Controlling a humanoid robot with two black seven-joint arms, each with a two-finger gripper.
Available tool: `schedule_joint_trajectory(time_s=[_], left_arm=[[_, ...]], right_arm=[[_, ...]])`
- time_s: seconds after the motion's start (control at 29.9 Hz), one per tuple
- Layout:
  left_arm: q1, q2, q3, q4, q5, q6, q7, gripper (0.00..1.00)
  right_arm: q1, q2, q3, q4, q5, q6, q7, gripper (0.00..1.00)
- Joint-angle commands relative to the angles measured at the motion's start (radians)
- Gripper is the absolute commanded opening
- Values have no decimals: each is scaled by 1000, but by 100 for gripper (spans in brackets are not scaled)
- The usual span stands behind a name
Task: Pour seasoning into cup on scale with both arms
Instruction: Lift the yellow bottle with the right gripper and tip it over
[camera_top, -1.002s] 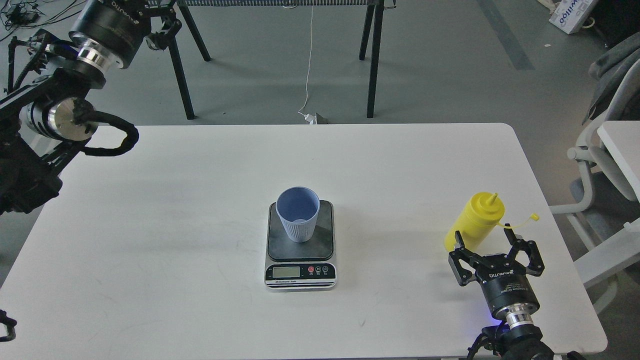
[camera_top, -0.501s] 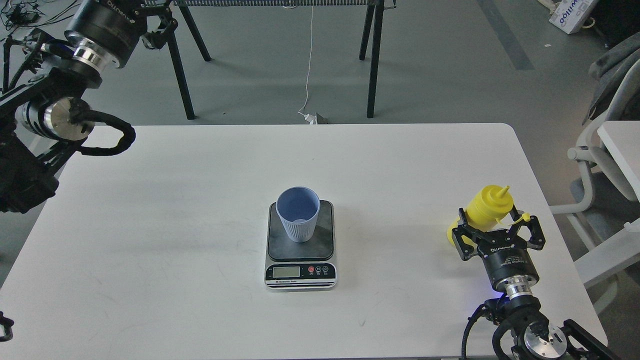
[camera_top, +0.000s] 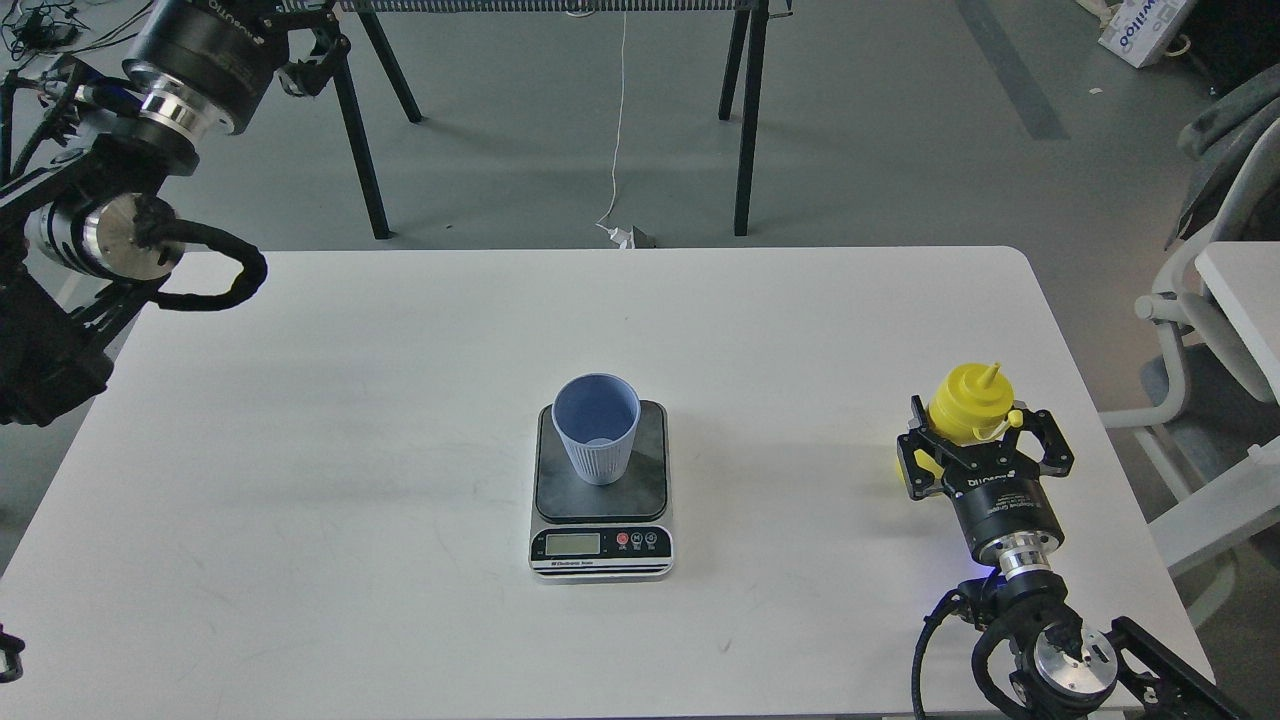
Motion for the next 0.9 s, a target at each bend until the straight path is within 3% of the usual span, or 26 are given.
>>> schedule_joint_trajectory(time_s=[0.0,0.17,0.43,0.87], left_arm=[[0,1,0,0,0,1,-2,100],[-3,7,-2,0,0,3,-5,100],[-3,15,-26,0,0,6,-5,100],[0,15,-33,0,0,7,-6,100]], right_arm=[[0,1,0,13,1,0,0,41],[44,-19,0,68,-7,0,-11,39],[313,-185,-121,154,-186,0,-12,38],[729,-171,-412,135,-614,0,-9,37]])
